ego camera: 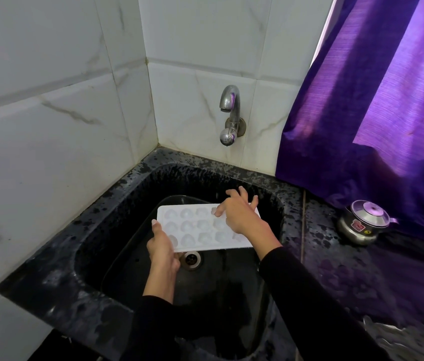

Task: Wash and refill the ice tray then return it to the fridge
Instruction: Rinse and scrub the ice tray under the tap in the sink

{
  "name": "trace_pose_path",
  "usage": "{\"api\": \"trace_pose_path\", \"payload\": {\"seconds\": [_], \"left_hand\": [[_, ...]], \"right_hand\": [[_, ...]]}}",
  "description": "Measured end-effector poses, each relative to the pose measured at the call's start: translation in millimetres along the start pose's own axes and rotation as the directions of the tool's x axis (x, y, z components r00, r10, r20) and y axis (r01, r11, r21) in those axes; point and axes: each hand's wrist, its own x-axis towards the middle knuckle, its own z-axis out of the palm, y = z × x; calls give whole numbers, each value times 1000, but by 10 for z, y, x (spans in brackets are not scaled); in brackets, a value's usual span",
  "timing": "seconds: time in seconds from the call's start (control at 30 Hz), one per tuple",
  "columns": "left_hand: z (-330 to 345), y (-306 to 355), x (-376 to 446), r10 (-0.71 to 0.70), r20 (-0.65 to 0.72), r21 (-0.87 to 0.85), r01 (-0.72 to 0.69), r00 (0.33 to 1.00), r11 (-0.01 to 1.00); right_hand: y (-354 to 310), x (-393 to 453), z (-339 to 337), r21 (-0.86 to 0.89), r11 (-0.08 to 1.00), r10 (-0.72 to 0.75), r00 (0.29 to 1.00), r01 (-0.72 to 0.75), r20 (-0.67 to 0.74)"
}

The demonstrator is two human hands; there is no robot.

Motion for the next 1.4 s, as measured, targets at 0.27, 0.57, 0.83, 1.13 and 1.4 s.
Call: {"api": "trace_pose_path", "payload": {"seconds": [0.27,0.57,0.83,1.13,1.4], "left_hand": [[20,34,-32,-8,12,-26,9,1000,1000],[-1,9,-34,-10,15,-8,10,1000,1000],[8,7,-44,-9,13,-2,9,1000,1000],[1,7,-27,-23,6,-13,23,1000,1000],[27,8,-47,-25,4,8,25,1000,1000]], "right_hand": [[-117,45,-8,-87,996,0,999,-5,-54],[-79,11,-35,-58,998,36,999,-37,-22],[-78,1,-45,2,1000,10,1000,-10,19],[-57,-2,-61,156,988,-1,999,7,-35],[-226,42,11,89,995,-51,998,54,-33]]}}
